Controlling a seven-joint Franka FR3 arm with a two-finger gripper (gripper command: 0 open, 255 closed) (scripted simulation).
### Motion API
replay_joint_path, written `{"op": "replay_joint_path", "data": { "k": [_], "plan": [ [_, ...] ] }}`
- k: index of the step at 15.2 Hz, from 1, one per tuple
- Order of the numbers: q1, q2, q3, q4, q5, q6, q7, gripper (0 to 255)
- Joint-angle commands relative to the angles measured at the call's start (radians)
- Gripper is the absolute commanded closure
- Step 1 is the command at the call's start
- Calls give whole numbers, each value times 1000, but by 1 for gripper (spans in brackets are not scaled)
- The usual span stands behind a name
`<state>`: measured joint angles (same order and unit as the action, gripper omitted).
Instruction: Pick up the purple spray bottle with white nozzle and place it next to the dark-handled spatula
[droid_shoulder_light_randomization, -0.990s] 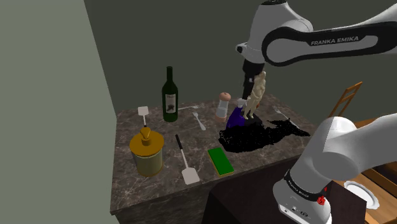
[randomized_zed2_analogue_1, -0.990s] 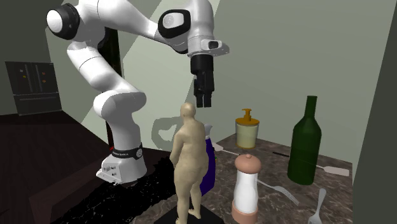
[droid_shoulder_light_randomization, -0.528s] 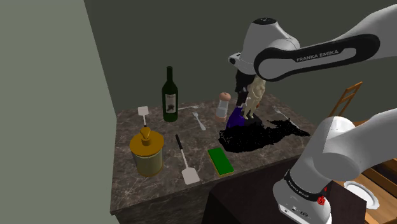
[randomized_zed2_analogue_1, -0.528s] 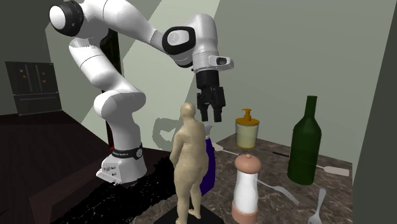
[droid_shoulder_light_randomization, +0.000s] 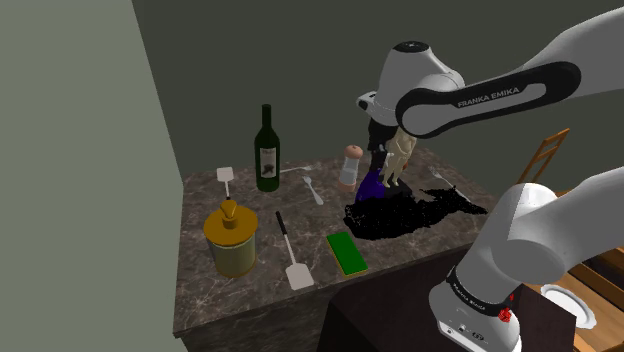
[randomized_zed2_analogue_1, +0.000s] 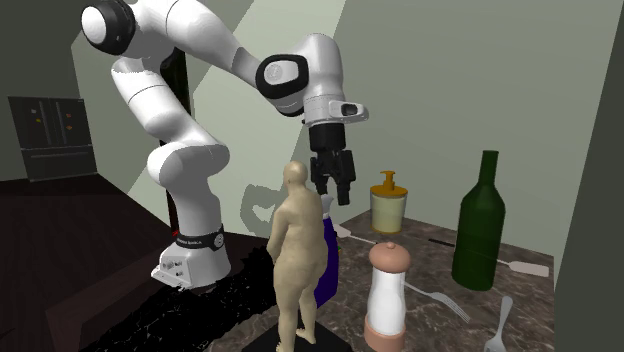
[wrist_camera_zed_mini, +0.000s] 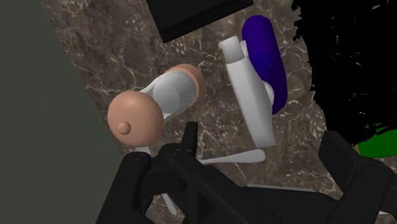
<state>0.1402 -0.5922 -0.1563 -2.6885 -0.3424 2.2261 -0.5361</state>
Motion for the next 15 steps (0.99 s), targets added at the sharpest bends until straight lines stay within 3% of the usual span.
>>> {"op": "replay_joint_path", "data": {
  "k": [1,3,4,15],
  "plan": [
    [0,0,0,0,0,1,0,0],
    [0,0,0,0,0,1,0,0],
    [0,0,0,0,0,1,0,255],
    [3,-12,2,19,6,-30,-7,255]
  ]
}}
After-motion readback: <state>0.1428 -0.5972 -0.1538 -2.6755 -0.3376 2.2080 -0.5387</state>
